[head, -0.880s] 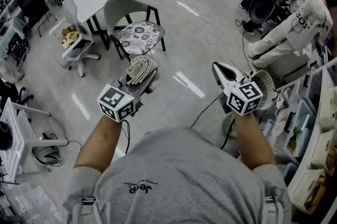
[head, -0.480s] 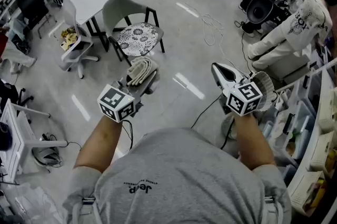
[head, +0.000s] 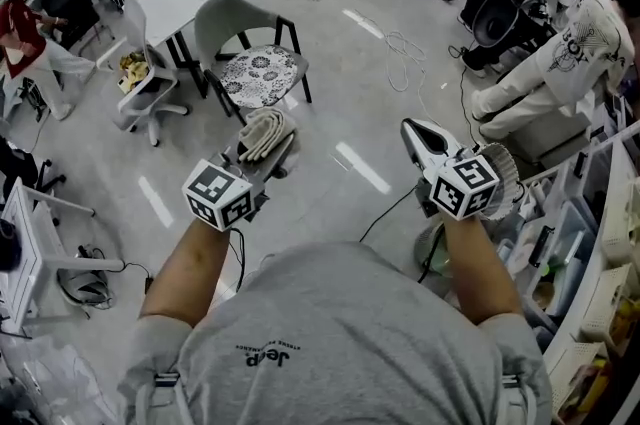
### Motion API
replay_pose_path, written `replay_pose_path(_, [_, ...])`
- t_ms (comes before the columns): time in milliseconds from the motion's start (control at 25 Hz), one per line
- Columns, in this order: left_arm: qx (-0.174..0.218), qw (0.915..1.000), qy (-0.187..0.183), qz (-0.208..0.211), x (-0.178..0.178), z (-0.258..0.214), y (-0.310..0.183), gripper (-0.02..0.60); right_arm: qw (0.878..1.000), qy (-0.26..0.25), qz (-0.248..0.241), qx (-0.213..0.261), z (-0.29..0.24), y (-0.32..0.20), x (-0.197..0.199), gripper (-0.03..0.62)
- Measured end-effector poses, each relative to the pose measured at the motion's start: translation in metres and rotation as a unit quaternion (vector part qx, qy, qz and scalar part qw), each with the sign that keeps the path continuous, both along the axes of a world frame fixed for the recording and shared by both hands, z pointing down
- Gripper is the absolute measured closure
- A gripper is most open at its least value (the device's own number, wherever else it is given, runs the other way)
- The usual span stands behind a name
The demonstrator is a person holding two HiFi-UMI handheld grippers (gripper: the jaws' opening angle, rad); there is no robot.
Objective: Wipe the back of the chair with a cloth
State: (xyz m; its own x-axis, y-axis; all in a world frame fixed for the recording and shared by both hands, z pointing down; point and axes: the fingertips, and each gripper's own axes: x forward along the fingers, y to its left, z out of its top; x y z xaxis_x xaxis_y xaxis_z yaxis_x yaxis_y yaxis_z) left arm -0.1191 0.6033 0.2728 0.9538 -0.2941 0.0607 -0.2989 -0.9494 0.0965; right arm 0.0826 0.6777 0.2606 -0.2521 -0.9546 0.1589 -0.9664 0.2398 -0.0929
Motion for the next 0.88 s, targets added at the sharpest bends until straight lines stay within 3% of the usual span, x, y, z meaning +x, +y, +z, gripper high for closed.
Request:
replay_pose_path(280, [-0.004, 0.9999, 0.008, -0.007, 0.035, 0.000, 0.018, 0.433, 1.000, 0.000, -0.012, 0.001, 0.001, 0.019, 0.036, 0.592])
replay_pose_path(520, [-0.010, 0.9999, 0.006, 0.002, 0.065, 0.004, 0.005, 0.433, 1.000, -0.004, -0.010, -0.001, 0.006, 0.011, 0.064, 0.592])
replay_pose_path(720, [-0.009, 0.9997, 0.014, 0.018, 0.082, 0.004, -0.039, 0.433, 1.000, -0.006, 0.004, -0.008, 0.014, -0.027, 0.080, 0.592])
replay_pose_path(880, [-0.016, 0.9986, 0.030, 0.041, 0.094, 0.012, -0.105, 0.433, 1.000, -0.001, 0.024, -0.013, 0.022, -0.082, 0.087, 0.592])
